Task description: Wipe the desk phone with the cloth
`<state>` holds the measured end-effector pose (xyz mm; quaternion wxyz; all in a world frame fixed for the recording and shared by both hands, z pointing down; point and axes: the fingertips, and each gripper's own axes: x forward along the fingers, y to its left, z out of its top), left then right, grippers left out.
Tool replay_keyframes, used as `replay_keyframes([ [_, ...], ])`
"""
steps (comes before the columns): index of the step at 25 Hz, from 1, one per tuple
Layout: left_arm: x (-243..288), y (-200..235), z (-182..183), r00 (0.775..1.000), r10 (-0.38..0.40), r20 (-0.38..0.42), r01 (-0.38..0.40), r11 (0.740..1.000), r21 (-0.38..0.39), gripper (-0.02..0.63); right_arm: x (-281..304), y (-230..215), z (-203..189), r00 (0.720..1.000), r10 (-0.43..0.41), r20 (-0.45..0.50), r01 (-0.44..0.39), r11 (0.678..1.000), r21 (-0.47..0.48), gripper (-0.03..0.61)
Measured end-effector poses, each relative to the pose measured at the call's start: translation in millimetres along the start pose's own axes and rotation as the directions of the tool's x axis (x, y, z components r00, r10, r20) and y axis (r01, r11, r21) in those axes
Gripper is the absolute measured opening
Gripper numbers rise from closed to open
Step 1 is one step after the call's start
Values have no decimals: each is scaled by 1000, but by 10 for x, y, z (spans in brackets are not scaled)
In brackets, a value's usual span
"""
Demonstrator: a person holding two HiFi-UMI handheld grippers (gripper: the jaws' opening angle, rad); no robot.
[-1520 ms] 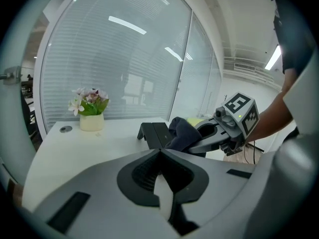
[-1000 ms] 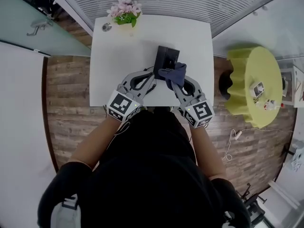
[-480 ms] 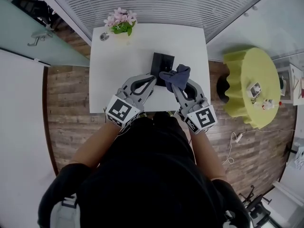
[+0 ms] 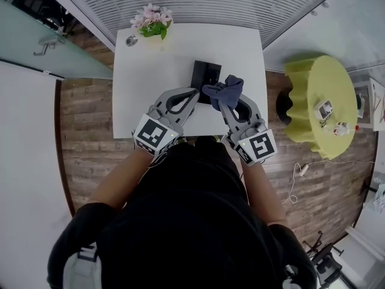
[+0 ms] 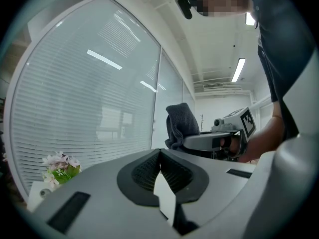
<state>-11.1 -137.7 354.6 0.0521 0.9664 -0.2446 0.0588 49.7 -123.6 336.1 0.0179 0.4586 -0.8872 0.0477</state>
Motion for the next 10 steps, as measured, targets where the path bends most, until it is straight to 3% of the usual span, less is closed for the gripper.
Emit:
replay_keyframes([
  [10,-4,-1,-14,1000,-3,-1,3,1000,-3,11,3,5,-4,1000,-11,-2,11,1000,-6,83],
])
